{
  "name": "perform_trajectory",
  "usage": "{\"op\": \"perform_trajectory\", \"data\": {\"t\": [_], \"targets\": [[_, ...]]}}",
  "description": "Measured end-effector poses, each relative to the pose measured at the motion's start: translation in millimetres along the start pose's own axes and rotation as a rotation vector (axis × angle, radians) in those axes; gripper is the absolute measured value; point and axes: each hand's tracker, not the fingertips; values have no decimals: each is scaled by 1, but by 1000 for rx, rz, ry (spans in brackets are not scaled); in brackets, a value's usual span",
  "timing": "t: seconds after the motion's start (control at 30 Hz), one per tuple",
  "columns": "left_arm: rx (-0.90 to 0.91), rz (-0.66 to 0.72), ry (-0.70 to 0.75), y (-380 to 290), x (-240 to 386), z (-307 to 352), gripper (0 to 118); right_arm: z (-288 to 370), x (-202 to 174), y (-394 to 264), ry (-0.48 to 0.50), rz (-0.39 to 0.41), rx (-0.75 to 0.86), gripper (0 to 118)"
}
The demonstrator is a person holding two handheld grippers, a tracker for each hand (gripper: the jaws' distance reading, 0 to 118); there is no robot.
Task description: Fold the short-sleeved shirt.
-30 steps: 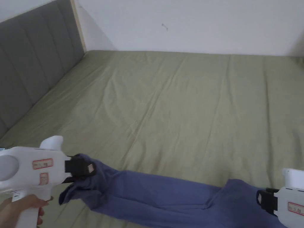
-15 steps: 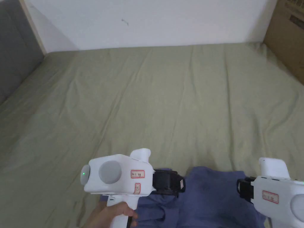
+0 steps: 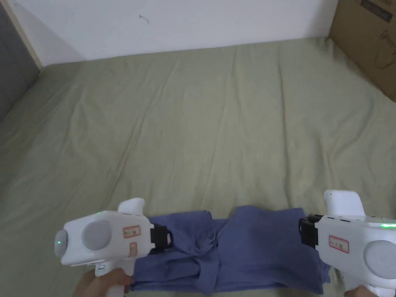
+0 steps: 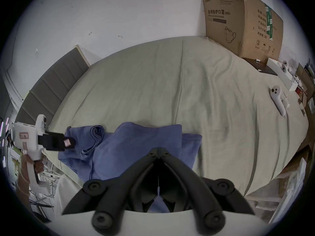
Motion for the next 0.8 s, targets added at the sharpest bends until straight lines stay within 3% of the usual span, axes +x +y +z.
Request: {"op": "perform_trajectory", "data": {"t": [0.3, 0.43, 0.53, 0.63, 0.8], "targets": [[-74, -191, -73, -25, 82, -33, 1, 4, 5, -3, -3, -6, -3, 0], [-127, -266, -193, -35, 106, -29, 1, 12, 5, -4, 4, -19, 3, 0], [-75, -342, -144, -38, 108, -11, 1, 18, 2, -3, -2, -3, 12, 0], [-35, -283, -159, -30, 83, 15, 1, 23, -1, -1, -3, 5, 19, 0], [116, -7, -171, -14, -12, 66, 1, 23, -13, 3, 3, 23, 26, 0]]}}
